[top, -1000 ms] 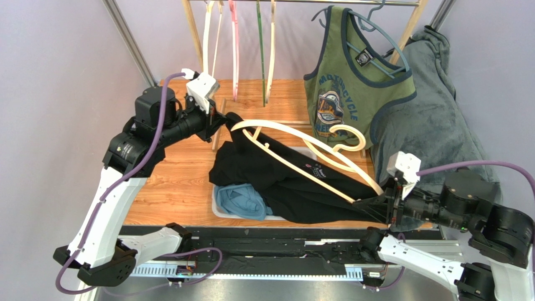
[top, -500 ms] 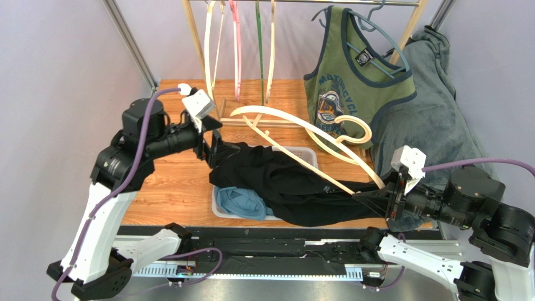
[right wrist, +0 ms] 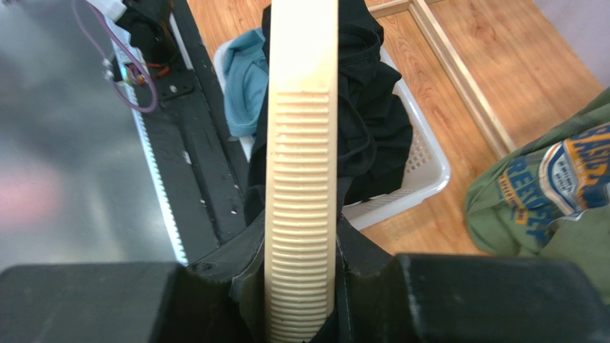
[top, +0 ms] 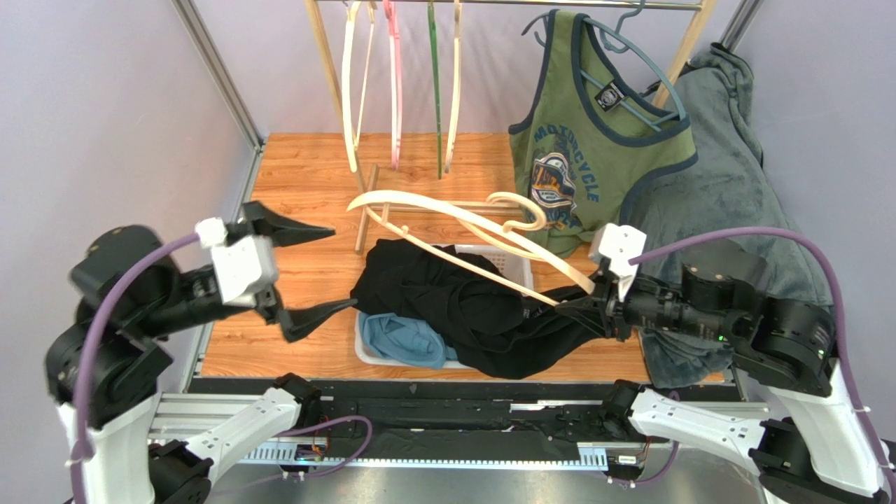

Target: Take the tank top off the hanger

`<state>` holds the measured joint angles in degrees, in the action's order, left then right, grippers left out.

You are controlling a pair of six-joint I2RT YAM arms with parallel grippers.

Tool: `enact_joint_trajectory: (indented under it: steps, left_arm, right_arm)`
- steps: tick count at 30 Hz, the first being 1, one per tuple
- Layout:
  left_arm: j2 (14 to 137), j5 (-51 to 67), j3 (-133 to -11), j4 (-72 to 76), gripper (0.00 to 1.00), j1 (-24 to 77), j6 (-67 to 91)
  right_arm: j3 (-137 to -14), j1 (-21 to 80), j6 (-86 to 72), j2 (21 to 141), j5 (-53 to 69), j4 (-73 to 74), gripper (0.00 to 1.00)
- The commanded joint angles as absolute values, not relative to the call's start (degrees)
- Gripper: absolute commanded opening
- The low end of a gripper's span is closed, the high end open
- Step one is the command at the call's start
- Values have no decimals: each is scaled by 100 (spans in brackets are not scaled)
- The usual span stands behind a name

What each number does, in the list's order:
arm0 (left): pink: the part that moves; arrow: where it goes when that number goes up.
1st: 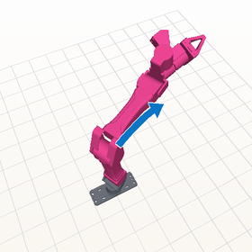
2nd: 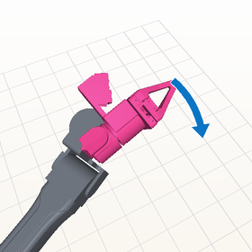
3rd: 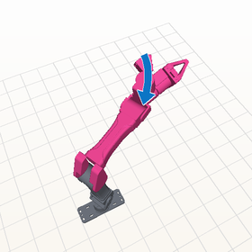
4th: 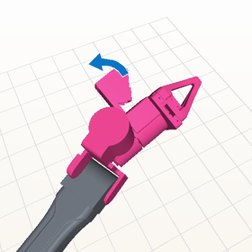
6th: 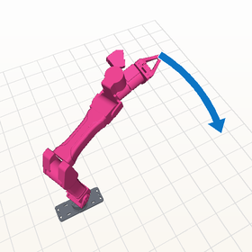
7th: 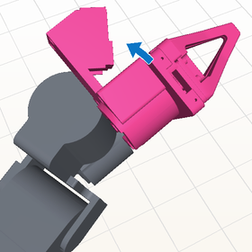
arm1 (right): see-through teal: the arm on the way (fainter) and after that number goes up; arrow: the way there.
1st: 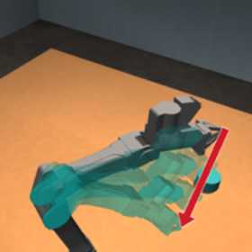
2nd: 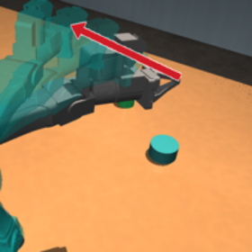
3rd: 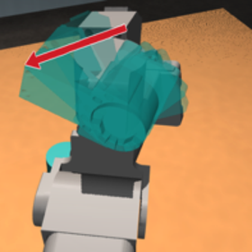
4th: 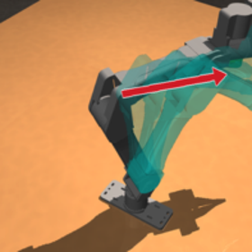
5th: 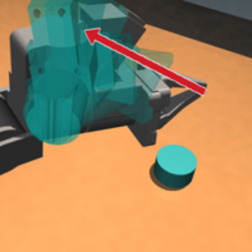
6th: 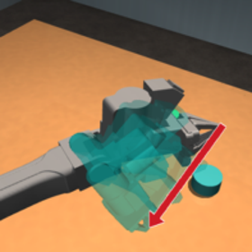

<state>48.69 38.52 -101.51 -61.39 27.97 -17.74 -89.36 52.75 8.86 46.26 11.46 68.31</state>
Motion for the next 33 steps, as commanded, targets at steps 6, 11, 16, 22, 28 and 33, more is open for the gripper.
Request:
enact_joint_trajectory:
  steps: [6,11,16,22,28,33]
  left_arm:
    - [5422,5053,-10793,-6645,99,2760,-3507]
    - [5660,5124,-10547,-6592,99,2760,-3691]
    - [5845,5211,-10547,-6574,99,2760,-3718]
    - [5889,5624,-10538,-6995,99,2760,-3866]
    - [5810,5810,-10319,-7444,92,2769,-4148]
    - [5853,5599,-10283,-7260,61,2769,-3991]
  right_arm:
    - [-8947,5309,2478,4956,1590,6143,0]
    - [-9097,5466,2540,5343,1705,6205,0]
    - [-9053,5756,2540,5537,1582,6179,0]
    - [-9219,5880,2540,5748,1485,6152,0]
    - [-9316,5897,2637,5871,1424,6135,0]
    - [-9422,5897,2707,6038,1494,6117,0]
